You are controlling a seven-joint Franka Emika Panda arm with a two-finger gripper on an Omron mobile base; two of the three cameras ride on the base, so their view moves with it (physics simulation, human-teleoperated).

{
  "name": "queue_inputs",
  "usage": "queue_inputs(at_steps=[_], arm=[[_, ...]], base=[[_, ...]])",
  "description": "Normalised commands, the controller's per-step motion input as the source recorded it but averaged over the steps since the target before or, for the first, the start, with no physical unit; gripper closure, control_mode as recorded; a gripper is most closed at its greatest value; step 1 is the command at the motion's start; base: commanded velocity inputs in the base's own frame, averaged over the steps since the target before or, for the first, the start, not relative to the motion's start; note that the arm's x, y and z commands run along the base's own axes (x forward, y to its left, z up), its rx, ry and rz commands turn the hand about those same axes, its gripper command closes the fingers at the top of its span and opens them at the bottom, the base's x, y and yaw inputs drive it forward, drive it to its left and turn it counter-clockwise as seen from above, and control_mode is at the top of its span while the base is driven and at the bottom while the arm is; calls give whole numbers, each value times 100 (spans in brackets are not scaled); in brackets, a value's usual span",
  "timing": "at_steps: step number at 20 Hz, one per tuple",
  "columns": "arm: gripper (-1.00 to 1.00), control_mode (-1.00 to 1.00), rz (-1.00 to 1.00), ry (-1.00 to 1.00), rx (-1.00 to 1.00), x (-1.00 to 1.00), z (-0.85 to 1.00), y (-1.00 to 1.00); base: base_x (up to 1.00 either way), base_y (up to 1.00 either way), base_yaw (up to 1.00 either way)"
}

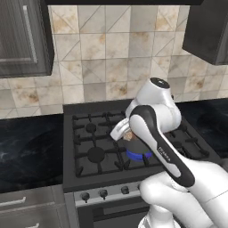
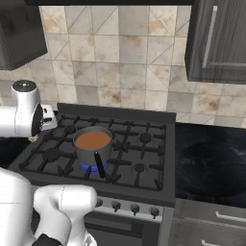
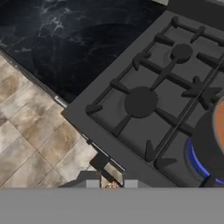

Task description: Pick up the sugar cube(s) and place them in the saucepan with hot chocolate.

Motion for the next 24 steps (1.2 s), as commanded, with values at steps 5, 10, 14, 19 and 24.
queue_inputs(at_steps=[5,10,14,19,24], arm=[[100,-100,-12,5,0,9,16,-79],[100,-100,-14,11,0,16,5,-74],[100,-100,-12,16,-4,27,2,-56],[100,-100,-10,18,-5,39,0,-36],[100,-100,-10,7,-6,49,-4,-5]], base=[[0,0,0],[0,0,0],[0,0,0],[0,0,0],[0,0,0]])
